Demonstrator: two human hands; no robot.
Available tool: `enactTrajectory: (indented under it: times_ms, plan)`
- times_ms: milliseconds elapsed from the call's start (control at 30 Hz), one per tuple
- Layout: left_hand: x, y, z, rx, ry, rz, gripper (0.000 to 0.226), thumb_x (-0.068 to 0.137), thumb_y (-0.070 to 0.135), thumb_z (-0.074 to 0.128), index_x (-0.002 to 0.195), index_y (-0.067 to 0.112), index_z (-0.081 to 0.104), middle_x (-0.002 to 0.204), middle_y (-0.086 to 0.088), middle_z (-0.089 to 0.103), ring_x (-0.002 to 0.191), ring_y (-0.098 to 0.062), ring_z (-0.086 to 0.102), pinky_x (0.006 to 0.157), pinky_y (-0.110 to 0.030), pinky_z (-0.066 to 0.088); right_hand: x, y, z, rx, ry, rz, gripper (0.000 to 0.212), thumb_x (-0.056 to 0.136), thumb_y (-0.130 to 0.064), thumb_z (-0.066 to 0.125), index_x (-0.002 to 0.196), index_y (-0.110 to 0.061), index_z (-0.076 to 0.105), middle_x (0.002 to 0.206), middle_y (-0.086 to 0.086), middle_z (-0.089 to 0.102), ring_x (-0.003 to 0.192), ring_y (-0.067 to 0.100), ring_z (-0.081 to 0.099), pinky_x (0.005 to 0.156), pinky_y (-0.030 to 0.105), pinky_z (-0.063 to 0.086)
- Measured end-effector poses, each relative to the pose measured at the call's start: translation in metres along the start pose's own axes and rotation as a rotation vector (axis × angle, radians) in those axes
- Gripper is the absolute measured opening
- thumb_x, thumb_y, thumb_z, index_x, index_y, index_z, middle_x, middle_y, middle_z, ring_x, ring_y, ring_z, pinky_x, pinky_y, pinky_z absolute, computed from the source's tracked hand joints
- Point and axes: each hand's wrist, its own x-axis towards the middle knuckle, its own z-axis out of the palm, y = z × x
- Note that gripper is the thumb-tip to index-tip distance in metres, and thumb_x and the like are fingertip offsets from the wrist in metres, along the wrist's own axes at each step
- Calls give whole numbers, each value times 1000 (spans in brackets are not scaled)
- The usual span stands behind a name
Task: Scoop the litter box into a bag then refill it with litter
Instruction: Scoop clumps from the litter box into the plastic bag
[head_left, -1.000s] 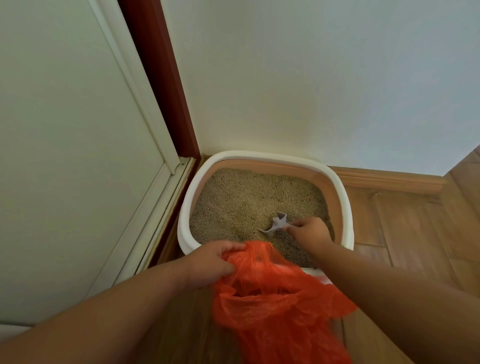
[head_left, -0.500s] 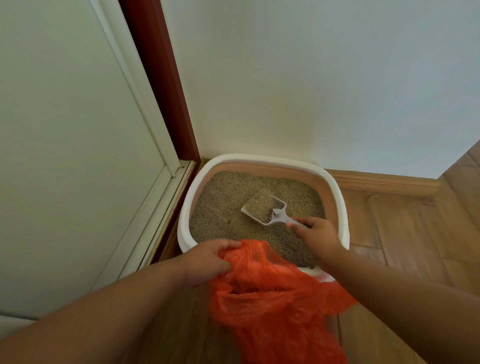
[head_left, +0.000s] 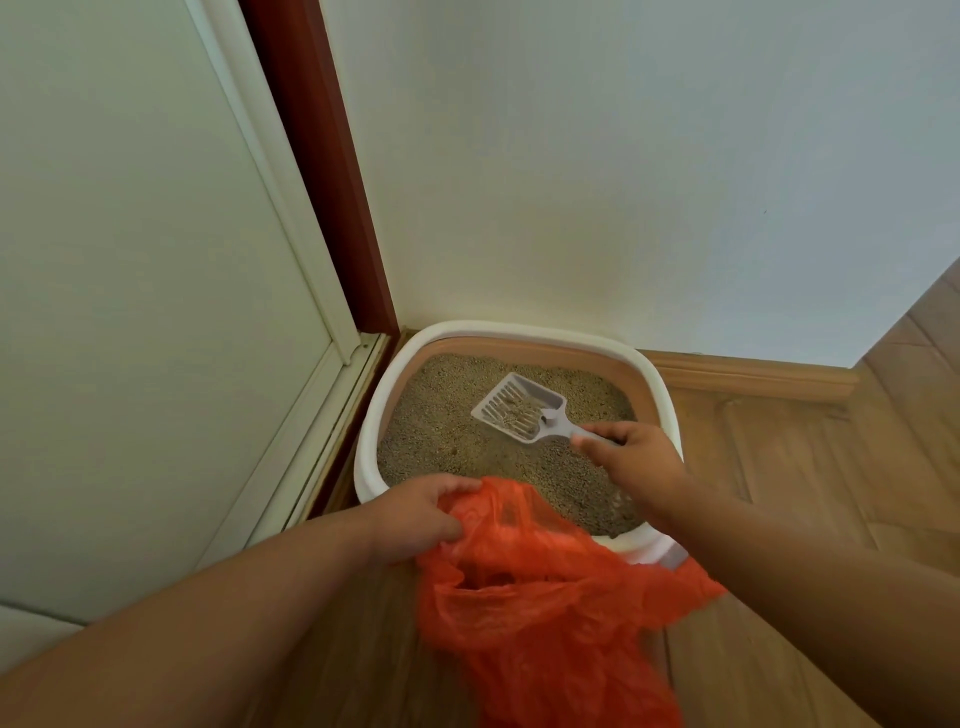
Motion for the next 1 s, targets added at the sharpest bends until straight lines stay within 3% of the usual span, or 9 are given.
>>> enactTrajectory:
  times_ms: [100,267,500,667,833,1000]
  plan:
    - [-1,2,0,8,3,2,70,89,-6,63,150,25,50,125,-3,66,103,-23,74,91,-41,62,-2,-5,-3,-11,-23,-3,23,86,-32,79,107,-22,78,74,-3,67,48,1,51,46,16,43]
    - [-4,3,-1,29,-9,-9,70,88,-5,64,150,26,50,125,-1,63,105,-22,72,92,-41,61,-6,-7,-11,-29,-43,-19,20,85,-34,79,103,-25,79,81,-8,71,73,8,60,65,25,47]
    - [-7,1,-1,58,-11,-19,69,88,-2,66,148,28,52,124,1,62,105,-19,71,92,-37,61,-2,-4,-20,-181,-46,9,14,86,-33,79,98,-27,79,66,-5,62,55,9,49,48,21,42]
    - [-6,-3,-3,66,-9,-18,67,88,-3,64,148,27,54,123,2,63,104,-17,70,90,-33,61,4,2,-10,-314,-105,12,10,86,-33,79,91,-25,79,68,2,62,59,16,50,52,29,42]
    - [-7,-7,-3,39,-19,-15,67,89,-4,63,148,25,53,116,2,65,98,-13,70,80,-23,60,14,2,18,-482,-146,1,12,89,-28,76,88,-16,77,58,-1,57,46,11,44,43,22,36]
    - [-3,-13,-5,18,-21,-22,66,89,-6,62,148,23,54,118,0,67,102,-17,71,89,-31,61,30,3,49,-565,-145,27,17,88,-24,75,84,-8,77,60,3,60,45,12,44,43,24,36]
